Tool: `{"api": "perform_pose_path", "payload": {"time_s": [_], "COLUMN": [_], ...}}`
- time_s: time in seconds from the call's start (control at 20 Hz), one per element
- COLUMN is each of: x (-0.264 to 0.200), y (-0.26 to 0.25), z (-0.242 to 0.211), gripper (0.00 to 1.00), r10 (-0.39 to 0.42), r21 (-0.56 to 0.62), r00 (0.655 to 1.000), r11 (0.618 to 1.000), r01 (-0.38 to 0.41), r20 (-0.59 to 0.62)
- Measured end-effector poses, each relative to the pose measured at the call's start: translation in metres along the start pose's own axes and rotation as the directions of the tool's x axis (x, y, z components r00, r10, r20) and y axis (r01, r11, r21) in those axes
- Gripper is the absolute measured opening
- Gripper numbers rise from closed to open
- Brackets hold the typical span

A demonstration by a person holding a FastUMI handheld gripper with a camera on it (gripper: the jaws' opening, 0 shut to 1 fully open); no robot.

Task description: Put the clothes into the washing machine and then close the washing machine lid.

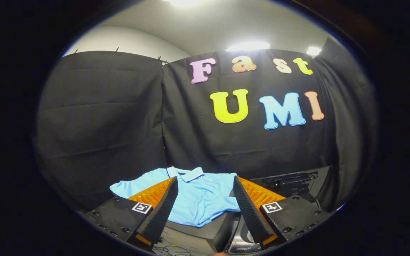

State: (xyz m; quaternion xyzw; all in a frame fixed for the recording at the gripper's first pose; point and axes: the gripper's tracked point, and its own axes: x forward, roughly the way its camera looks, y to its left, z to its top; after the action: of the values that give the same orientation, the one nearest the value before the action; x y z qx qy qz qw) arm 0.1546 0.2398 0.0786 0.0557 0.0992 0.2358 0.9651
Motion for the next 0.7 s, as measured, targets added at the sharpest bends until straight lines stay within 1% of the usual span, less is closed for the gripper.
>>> {"api": "perform_pose_path", "payload": {"time_s": [0.15,0.3,0.4,0.5,0.7], "x": [0.031,0.06,0.075,0.091,0.118], "y": [0.021,0.042,0.053,0.07,0.086], "z": [-0.009,-0.021,-0.029,-0.037,-0.049], "gripper": [0.96,0.97,0.97,0.97,0.97], "r10": [0.041,0.074,0.079,0.1,0.112], "r21": [-0.016,-0.031,-0.03,-0.025,-0.056], "r00": [0.997,0.988,0.981,0.97,0.948], "r11": [0.999,0.996,0.996,0.994,0.989], "r01": [-0.042,-0.079,-0.085,-0.108,-0.134], "r20": [-0.062,-0.139,-0.179,-0.222,-0.297]}}
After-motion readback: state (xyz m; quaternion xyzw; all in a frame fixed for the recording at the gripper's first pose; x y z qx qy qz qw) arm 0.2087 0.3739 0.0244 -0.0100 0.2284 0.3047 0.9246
